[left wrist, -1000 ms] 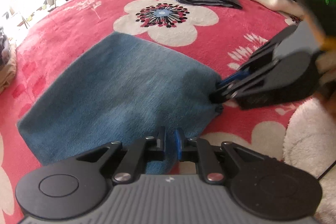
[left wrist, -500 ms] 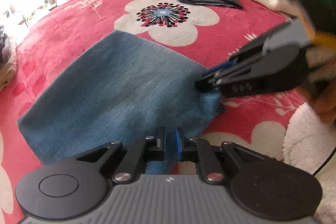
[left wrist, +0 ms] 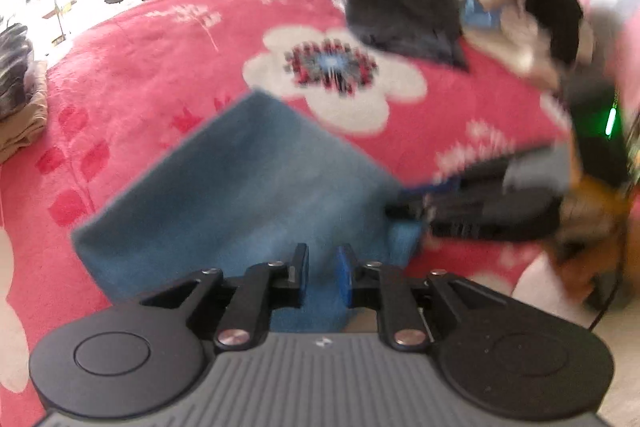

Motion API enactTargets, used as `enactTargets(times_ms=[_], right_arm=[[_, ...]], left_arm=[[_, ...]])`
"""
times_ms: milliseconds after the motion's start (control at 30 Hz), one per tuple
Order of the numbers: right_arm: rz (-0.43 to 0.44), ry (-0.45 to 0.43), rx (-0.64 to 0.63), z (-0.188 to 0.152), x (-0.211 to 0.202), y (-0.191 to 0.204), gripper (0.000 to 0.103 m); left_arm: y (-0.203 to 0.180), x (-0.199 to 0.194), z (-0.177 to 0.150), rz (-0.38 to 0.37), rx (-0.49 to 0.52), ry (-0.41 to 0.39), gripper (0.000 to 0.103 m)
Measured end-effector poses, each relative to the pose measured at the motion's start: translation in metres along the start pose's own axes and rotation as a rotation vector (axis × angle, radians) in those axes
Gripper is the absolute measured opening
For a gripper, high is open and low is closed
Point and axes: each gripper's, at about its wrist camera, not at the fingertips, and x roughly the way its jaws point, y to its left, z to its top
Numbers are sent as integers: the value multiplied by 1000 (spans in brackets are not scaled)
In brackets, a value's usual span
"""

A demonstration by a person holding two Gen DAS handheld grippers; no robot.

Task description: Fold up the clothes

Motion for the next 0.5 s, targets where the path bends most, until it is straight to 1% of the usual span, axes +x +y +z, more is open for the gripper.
enactTargets(times_ms=[67,100,200,267,333,367,400,433,500], right_arm=[[0,-5,1,-1,1,0,17],[0,-7,0,-1,1,1,17],[6,-10,0,-3,1,1,17],[11,-12,1,-4,0,0,17],[13,-14,-1,-4,-1,0,17],[16,-15,2,-4,-1,-1,17],[19,-16,4,-5,-1,-1,17],[21,-17,7,-5,-1,-2,17],[26,-19,12,-5,0,-3,17]], left_arm=[[6,0,16,-5,-5,-32,23],[8,6,25,-2,2,-40,23],[11,42,54,22,35,-46,23],[16,69,70,50,24,-49,23],[25,97,81,125,-24,-53,25],[31,110,82,163,-55,-42,24],[38,124,83,185,-94,-16,25],[43,131,82,184,-130,0,25],[46,130,81,171,-168,-2,25]])
